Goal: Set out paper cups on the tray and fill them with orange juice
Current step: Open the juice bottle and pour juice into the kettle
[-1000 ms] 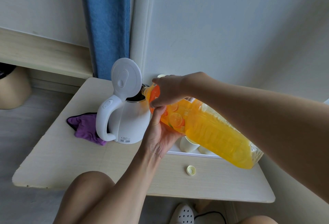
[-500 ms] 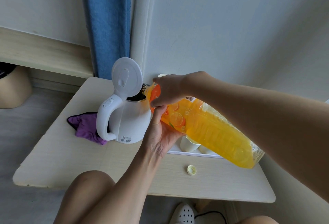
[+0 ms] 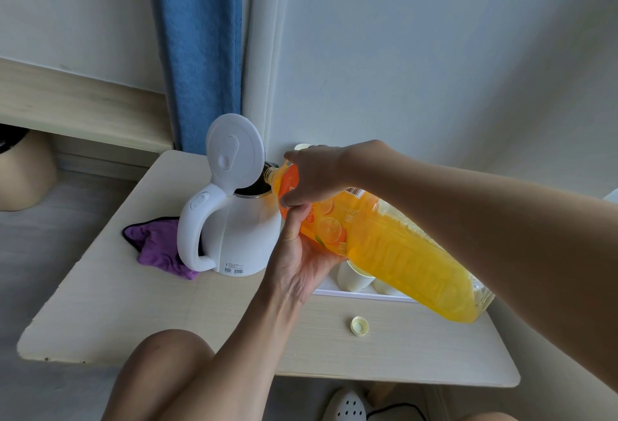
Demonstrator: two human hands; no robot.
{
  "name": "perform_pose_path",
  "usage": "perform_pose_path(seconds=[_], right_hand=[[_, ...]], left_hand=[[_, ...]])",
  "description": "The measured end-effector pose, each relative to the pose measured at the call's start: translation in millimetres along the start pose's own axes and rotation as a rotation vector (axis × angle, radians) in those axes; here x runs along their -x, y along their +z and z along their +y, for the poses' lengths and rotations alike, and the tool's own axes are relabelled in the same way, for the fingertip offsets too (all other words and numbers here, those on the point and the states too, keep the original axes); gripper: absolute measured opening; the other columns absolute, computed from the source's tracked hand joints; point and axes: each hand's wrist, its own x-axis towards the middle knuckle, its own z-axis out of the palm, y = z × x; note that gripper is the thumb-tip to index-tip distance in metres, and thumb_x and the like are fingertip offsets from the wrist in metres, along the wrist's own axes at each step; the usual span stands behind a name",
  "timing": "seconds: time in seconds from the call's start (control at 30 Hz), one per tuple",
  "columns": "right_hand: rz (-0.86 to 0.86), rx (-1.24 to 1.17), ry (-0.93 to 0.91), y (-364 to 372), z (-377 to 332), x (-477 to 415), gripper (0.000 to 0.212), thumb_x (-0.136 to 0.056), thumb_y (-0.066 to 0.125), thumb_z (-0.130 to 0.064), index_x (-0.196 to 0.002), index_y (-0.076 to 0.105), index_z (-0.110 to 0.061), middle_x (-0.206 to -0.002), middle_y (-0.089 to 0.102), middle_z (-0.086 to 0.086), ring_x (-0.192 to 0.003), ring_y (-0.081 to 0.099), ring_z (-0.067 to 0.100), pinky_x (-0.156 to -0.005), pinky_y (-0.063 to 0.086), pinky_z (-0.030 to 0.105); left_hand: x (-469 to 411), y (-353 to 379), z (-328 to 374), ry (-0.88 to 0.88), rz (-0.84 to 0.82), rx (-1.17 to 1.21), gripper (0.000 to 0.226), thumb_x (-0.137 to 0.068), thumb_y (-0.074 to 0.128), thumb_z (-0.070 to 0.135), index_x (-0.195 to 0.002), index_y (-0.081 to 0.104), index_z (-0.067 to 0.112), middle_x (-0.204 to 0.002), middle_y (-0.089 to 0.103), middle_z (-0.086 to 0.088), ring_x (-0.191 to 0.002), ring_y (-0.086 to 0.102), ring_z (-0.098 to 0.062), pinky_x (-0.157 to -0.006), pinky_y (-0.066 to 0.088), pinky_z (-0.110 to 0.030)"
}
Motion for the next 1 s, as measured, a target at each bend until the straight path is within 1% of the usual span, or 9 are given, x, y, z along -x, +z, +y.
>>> perform_pose_path(seconds=[0.17, 0.37, 0.43, 0.5, 0.57, 0.67, 0.8, 0.87, 1.0], right_hand=[[0.01, -0.011, -0.009, -0.1, 0.3, 2.1, 0.071, -0.086, 0.059, -0.058, -0.14, 0.043, -0.016, -0.125, 0.061, 0.007, -0.109, 0.06, 0.026, -0.078, 0.051, 0.034], [0.011, -0.002, 0.0, 1.9, 0.3, 1.8, 0.075, -0.084, 0.059, -0.06, -0.142, 0.04, -0.017, -0.126, 0.059, 0.006, -0.108, 0.059, 0.026, -0.086, 0.055, 0.041], [0.009, 0.0, 0.004, 2.0, 0.4, 2.0, 0.074, -0.084, 0.059, -0.061, -0.142, 0.04, -0.018, -0.125, 0.059, 0.006, -0.107, 0.059, 0.026, -0.085, 0.055, 0.04], [0.012, -0.001, 0.007, 1.4, 0.6, 2.0, 0.073, -0.083, 0.059, -0.06, -0.14, 0.043, -0.018, -0.125, 0.06, 0.006, -0.107, 0.06, 0.026, -0.081, 0.054, 0.037], [0.018, -0.001, 0.006, 1.3, 0.4, 1.3, 0.073, -0.083, 0.06, -0.06, -0.14, 0.043, -0.018, -0.126, 0.059, 0.006, -0.108, 0.06, 0.026, -0.082, 0.055, 0.037], [0.017, -0.001, 0.006, 2.3, 0.1, 0.5, 0.074, -0.084, 0.06, -0.06, -0.141, 0.041, -0.018, -0.127, 0.059, 0.007, -0.11, 0.06, 0.027, -0.082, 0.054, 0.037], [0.028, 0.002, 0.002, 2.8, 0.9, 2.5, 0.073, -0.084, 0.059, -0.06, -0.141, 0.041, -0.018, -0.126, 0.059, 0.007, -0.109, 0.059, 0.026, -0.081, 0.053, 0.037], [0.032, -0.002, 0.004, 3.3, 1.1, 3.4, 0.074, -0.084, 0.059, -0.06, -0.143, 0.039, -0.018, -0.126, 0.059, 0.006, -0.11, 0.058, 0.026, -0.084, 0.054, 0.038], [0.032, -0.022, 0.005, 5.8, 2.2, 4.2, 0.076, -0.084, 0.059, -0.06, -0.144, 0.037, -0.019, -0.129, 0.058, 0.006, -0.112, 0.058, 0.027, -0.087, 0.054, 0.041]], left_hand=[[-0.8, -1.8, 0.9, -0.003, 0.014, -0.014, 0.086, -0.069, 0.093, 0.029, -0.145, 0.055, 0.016, -0.137, 0.063, -0.02, -0.12, 0.065, -0.042, -0.088, 0.055, -0.063], [0.5, -0.7, 0.8, -0.001, 0.004, -0.007, 0.078, -0.069, 0.092, 0.029, -0.14, 0.061, 0.015, -0.134, 0.065, -0.02, -0.117, 0.067, -0.042, -0.086, 0.056, -0.062], [1.4, 0.3, 0.1, 0.0, -0.002, 0.005, 0.071, -0.068, 0.093, 0.027, -0.133, 0.067, 0.014, -0.129, 0.068, -0.02, -0.113, 0.069, -0.041, -0.082, 0.058, -0.06], [1.5, -0.1, -0.4, 0.001, 0.003, 0.016, 0.073, -0.067, 0.094, 0.026, -0.133, 0.065, 0.013, -0.125, 0.07, -0.02, -0.11, 0.071, -0.04, -0.08, 0.059, -0.059], [1.0, -0.5, -0.7, 0.006, 0.004, 0.016, 0.074, -0.066, 0.094, 0.026, -0.133, 0.064, 0.013, -0.125, 0.07, -0.02, -0.11, 0.071, -0.04, -0.079, 0.059, -0.058], [0.5, -1.1, -0.3, 0.009, -0.008, 0.008, 0.068, -0.067, 0.094, 0.027, -0.13, 0.069, 0.013, -0.127, 0.069, -0.019, -0.111, 0.07, -0.04, -0.081, 0.058, -0.059], [0.3, -0.1, -1.0, 0.015, 0.009, -0.004, 0.072, -0.067, 0.093, 0.028, -0.132, 0.067, 0.013, -0.128, 0.068, -0.019, -0.112, 0.07, -0.04, -0.081, 0.058, -0.059], [0.0, -0.2, -1.0, 0.016, 0.013, -0.011, 0.07, -0.068, 0.093, 0.028, -0.132, 0.068, 0.013, -0.129, 0.068, -0.019, -0.113, 0.07, -0.039, -0.081, 0.058, -0.059], [-0.9, -2.6, 0.1, 0.009, 0.035, -0.056, 0.085, -0.067, 0.094, 0.03, -0.143, 0.058, 0.015, -0.135, 0.064, -0.02, -0.119, 0.066, -0.041, -0.086, 0.056, -0.062]])
